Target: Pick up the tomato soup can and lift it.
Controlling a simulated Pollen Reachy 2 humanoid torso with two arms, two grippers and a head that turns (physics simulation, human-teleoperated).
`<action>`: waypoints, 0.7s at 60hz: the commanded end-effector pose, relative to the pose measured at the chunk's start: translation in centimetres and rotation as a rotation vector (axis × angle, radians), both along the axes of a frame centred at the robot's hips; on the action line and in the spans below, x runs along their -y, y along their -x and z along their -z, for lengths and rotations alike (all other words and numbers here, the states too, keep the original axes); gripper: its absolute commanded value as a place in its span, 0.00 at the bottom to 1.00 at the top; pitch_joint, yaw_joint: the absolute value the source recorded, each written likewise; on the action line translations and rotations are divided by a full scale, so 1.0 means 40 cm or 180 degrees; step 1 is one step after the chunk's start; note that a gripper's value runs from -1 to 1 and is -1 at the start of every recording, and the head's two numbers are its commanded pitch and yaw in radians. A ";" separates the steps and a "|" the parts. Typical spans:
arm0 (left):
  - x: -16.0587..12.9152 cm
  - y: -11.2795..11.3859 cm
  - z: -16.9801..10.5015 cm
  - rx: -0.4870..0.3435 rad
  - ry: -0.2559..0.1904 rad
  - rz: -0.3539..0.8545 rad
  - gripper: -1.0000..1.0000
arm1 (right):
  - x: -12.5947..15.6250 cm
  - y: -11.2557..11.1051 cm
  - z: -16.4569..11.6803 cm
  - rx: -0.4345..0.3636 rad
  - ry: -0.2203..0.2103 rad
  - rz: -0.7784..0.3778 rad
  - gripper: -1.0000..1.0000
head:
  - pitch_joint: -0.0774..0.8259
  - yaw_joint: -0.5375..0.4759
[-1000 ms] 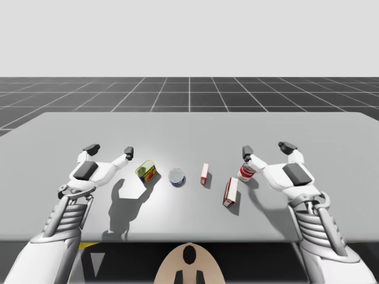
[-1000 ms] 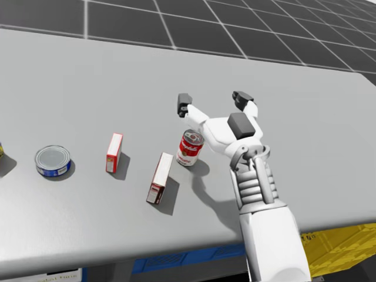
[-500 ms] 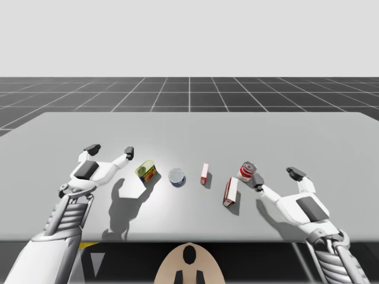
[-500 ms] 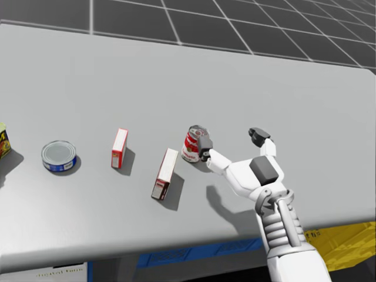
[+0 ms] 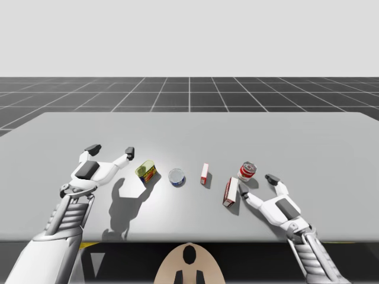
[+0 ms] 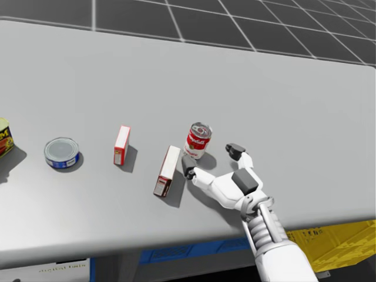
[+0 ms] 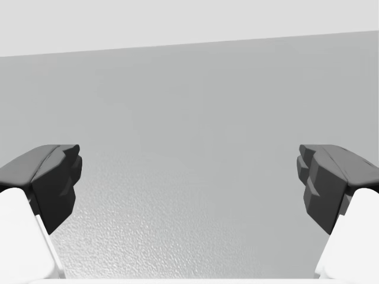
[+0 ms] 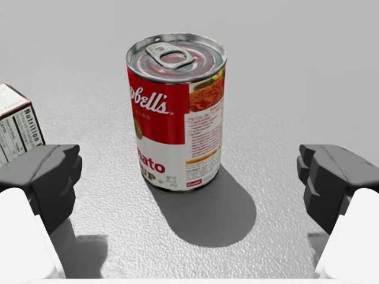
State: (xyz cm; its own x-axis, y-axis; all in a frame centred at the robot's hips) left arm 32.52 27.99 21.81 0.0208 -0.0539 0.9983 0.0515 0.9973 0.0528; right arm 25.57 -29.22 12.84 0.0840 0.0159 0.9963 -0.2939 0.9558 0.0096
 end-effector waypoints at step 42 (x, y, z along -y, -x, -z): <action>0.000 -0.001 0.000 0.0004 -0.0004 0.0000 0.00 | -0.061 -0.152 -0.004 -0.0130 0.0023 -0.0119 0.00 | 0.82 0.20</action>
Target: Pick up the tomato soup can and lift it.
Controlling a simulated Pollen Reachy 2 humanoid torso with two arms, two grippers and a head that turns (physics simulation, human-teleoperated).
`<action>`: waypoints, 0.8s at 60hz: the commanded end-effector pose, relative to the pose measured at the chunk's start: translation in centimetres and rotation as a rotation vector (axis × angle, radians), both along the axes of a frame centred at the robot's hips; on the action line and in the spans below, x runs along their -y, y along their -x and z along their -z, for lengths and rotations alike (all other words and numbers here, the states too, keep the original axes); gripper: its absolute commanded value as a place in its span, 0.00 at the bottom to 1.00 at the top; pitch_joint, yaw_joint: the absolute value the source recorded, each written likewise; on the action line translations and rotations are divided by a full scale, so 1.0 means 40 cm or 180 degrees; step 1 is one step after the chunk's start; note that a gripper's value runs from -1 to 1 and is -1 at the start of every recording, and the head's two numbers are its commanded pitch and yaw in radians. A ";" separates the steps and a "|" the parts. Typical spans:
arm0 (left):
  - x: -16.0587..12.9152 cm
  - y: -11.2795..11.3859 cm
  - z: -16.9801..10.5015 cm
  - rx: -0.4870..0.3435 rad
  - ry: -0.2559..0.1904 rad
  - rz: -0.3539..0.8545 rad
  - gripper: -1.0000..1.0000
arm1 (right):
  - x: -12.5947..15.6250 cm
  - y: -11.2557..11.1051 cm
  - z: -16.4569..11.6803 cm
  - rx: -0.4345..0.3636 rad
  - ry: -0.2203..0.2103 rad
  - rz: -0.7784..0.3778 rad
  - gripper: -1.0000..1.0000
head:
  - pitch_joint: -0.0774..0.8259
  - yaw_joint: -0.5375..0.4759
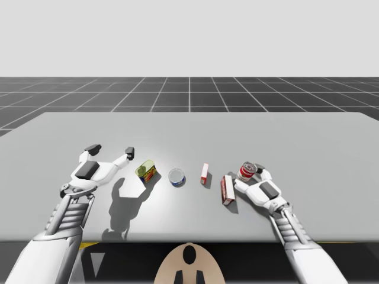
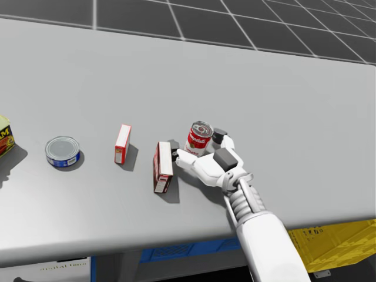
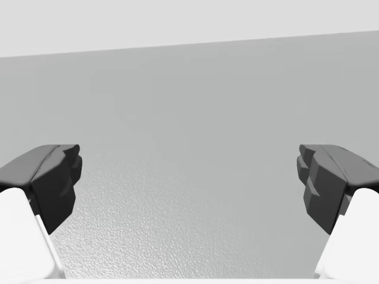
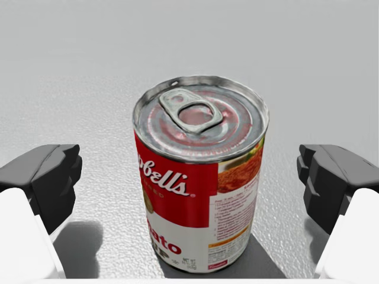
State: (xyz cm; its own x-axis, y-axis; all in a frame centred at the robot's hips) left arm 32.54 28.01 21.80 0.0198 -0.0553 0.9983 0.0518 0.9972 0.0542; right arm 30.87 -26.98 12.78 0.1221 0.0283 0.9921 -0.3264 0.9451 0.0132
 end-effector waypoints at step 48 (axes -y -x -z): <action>0.002 -0.001 0.000 -0.0012 -0.0008 -0.0018 0.00 | 0.006 -0.006 0.002 -0.0091 -0.0121 -0.0067 1.00 | 0.46 0.18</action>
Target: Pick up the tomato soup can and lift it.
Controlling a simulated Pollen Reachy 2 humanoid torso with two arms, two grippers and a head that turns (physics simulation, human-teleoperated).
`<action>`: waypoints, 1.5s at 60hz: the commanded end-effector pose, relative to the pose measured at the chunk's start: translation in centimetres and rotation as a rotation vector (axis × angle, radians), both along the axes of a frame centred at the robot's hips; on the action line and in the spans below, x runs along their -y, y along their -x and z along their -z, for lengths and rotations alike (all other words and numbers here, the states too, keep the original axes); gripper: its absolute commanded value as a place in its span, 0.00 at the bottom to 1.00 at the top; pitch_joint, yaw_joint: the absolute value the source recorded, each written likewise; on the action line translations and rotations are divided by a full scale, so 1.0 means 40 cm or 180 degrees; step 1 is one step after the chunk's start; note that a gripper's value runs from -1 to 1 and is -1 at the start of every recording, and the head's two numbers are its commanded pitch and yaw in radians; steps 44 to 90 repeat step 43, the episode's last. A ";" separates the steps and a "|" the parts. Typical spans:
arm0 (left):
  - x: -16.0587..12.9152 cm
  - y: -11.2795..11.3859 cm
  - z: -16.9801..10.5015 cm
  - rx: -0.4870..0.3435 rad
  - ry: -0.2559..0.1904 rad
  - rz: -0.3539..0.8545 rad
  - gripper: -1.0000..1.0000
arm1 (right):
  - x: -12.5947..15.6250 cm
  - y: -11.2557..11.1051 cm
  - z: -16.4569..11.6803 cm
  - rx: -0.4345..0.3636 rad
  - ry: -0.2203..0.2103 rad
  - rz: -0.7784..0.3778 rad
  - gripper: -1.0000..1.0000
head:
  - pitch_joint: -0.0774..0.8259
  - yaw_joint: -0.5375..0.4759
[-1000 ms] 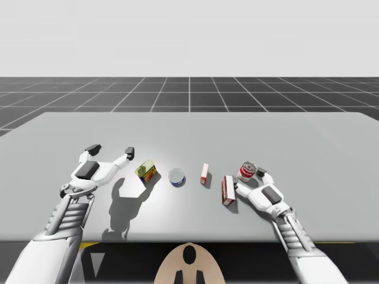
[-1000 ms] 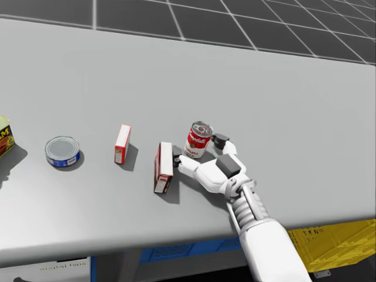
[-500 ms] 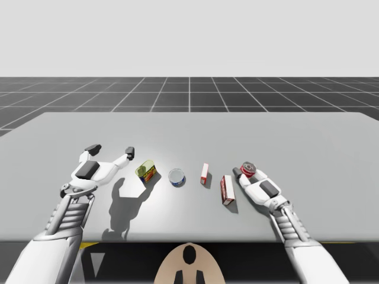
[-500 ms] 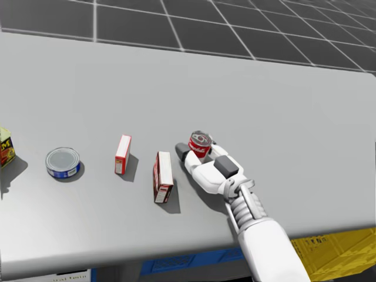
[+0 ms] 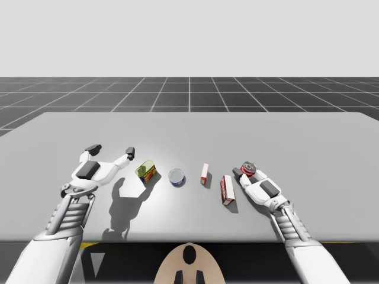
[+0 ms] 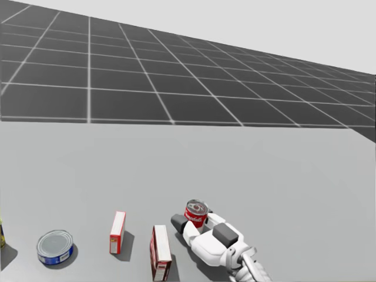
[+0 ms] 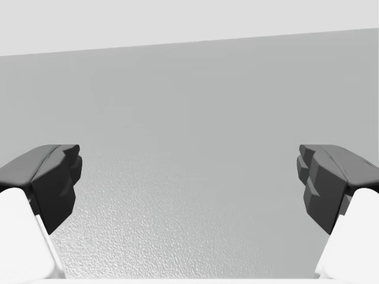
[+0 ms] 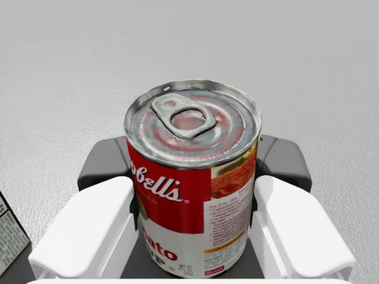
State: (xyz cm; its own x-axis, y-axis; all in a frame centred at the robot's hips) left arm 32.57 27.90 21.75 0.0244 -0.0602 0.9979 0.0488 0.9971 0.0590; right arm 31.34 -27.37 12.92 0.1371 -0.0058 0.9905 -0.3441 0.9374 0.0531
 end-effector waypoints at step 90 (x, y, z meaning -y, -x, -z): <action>-0.002 0.001 -0.005 0.0004 0.0058 0.0017 0.00 | 0.001 0.054 -0.498 0.1195 0.0077 0.0093 1.00 | 0.46 0.20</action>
